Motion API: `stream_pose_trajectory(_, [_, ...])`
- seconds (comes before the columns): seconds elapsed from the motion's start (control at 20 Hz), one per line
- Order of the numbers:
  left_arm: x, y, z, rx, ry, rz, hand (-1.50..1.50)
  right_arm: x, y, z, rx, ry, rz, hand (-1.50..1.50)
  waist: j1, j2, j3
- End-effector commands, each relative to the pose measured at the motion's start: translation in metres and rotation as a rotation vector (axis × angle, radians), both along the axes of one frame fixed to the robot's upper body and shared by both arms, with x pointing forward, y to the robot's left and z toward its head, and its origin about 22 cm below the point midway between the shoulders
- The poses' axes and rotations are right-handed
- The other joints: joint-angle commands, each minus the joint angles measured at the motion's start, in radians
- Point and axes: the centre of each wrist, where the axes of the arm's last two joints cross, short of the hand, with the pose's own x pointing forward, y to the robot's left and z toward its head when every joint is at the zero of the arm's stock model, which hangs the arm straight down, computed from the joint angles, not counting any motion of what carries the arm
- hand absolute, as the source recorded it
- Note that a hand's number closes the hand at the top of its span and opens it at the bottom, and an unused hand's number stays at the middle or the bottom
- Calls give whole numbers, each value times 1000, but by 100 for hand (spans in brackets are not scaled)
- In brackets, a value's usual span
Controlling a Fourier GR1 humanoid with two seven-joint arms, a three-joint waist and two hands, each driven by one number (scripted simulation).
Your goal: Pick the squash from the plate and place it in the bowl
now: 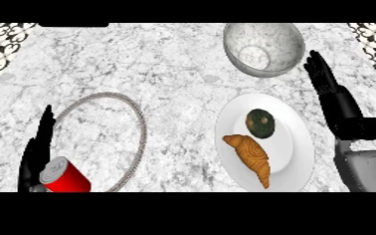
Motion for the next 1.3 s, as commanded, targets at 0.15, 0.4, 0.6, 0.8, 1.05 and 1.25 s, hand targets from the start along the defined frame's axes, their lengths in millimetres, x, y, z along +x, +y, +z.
stream_pose_trajectory(0.15, [41, -31, 46, 7, -184, -209, 0, 22, 64, 8, 161, 64, 669, 150, 84, 38, -4])
stream_pose_trajectory(0.4, [74, -64, 84, -59, -233, -317, 0, 60, 21, 15, 226, 6, 685, -150, 64, 60, -5])
stream_pose_trajectory(0.6, [75, -73, 91, -72, -236, -322, 0, 64, 3, 27, 277, -51, 998, -150, 69, 52, -2])
stream_pose_trajectory(0.8, [83, -74, 102, -61, -232, -335, 0, 81, -16, 75, 118, -117, 1088, -150, 66, 51, -5])
stream_pose_trajectory(1.05, [87, -81, 112, -76, -230, -337, 0, 85, -15, 129, -152, -115, 1165, -150, 69, 45, -6])
stream_pose_trajectory(1.25, [84, -74, 119, -49, -206, -343, 0, 83, -2, 158, -372, -154, 1177, -150, 72, 37, -8])
